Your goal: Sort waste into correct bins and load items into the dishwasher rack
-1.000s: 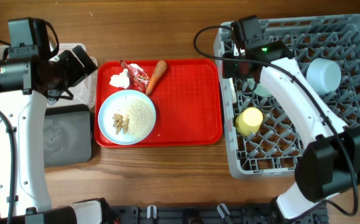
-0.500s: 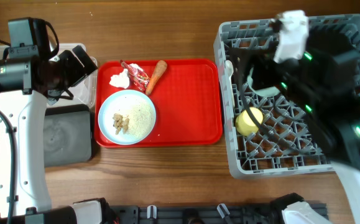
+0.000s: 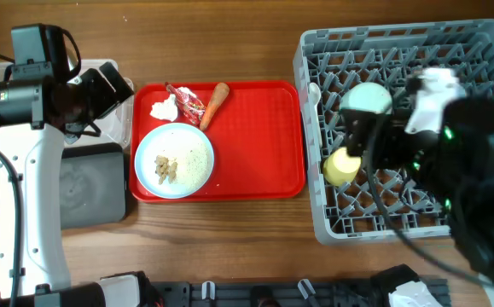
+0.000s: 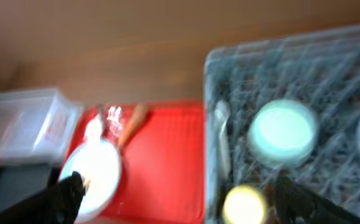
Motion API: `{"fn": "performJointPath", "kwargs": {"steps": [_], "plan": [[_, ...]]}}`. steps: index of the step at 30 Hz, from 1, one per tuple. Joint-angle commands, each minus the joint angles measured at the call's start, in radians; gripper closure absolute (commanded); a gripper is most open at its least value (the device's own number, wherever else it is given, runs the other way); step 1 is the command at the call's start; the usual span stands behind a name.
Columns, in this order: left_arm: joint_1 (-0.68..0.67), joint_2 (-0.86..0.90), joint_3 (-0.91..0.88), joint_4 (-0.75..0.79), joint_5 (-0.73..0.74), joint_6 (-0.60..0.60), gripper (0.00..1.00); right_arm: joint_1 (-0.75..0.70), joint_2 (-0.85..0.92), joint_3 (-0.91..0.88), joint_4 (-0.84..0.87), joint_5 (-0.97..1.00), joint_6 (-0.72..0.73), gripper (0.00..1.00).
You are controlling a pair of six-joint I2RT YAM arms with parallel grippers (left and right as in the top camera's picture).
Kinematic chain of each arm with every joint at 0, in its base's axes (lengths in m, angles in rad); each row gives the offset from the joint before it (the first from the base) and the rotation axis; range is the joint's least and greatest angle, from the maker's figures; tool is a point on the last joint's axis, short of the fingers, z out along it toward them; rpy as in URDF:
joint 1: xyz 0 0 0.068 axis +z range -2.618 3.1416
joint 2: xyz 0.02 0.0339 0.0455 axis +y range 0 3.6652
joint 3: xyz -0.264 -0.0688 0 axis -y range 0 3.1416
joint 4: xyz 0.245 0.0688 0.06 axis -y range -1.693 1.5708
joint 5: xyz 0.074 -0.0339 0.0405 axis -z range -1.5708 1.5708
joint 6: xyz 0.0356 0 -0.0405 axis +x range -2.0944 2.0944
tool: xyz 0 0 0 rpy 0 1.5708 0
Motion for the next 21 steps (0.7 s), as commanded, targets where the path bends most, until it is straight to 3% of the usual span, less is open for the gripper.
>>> {"fn": "performJointPath", "kwargs": {"steps": [1,4,8,16,21], "plan": [[0.002,-0.008,0.003,0.003,-0.007,-0.009,0.0,-0.022,-0.151,-0.18,0.218,0.18,-0.135,0.0],[0.002,-0.008,0.003,0.003,-0.007,-0.009,0.0,-0.054,-0.281,-0.4,0.455,0.172,-0.21,0.0],[0.002,-0.008,0.003,0.003,-0.007,-0.009,0.0,-0.082,-0.437,-0.644,0.612,0.166,-0.212,0.0],[0.002,-0.008,0.003,0.003,-0.007,-0.009,0.0,-0.166,-0.739,-1.019,0.735,0.124,-0.195,0.0],[0.002,-0.008,0.003,0.003,-0.007,-0.009,0.0,-0.229,-0.911,-1.179,0.752,0.125,-0.099,0.0]]}}
